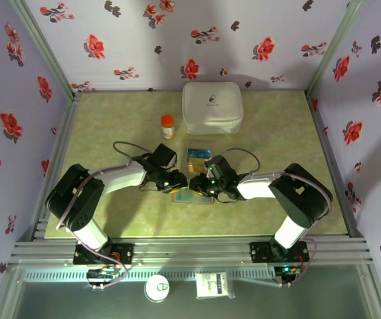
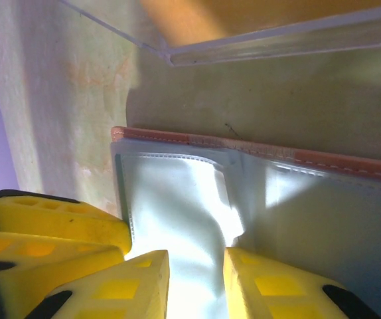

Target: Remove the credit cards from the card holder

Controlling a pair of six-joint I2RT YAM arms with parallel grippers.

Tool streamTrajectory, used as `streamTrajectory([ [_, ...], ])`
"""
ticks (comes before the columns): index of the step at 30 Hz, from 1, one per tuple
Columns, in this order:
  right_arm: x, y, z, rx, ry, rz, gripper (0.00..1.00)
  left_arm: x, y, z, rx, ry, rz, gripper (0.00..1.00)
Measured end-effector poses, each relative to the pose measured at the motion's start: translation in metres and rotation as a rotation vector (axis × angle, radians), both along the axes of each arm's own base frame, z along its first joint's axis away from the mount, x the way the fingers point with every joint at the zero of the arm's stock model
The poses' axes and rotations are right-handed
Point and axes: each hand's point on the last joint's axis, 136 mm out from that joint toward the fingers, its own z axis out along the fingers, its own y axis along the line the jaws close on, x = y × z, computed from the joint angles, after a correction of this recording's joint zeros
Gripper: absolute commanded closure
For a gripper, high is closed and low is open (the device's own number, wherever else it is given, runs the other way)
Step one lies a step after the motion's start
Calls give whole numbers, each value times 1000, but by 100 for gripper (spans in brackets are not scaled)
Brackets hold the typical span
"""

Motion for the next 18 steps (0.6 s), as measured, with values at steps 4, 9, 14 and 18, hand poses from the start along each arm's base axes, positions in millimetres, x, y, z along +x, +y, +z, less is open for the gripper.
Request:
streamTrajectory([
  [4, 0, 1, 1, 13, 3, -1, 72, -1, 0, -3, 6, 7, -2, 67],
  [9, 0, 1, 2, 19, 6, -5, 72, 0, -1, -2, 1, 5, 2, 76],
  [14, 0, 2, 2, 21, 6, -6, 72, 0, -3, -1, -7, 7, 7, 81],
  [18, 1, 2, 3, 24, 9, -9, 71, -1, -3, 0, -10, 8, 6, 81],
])
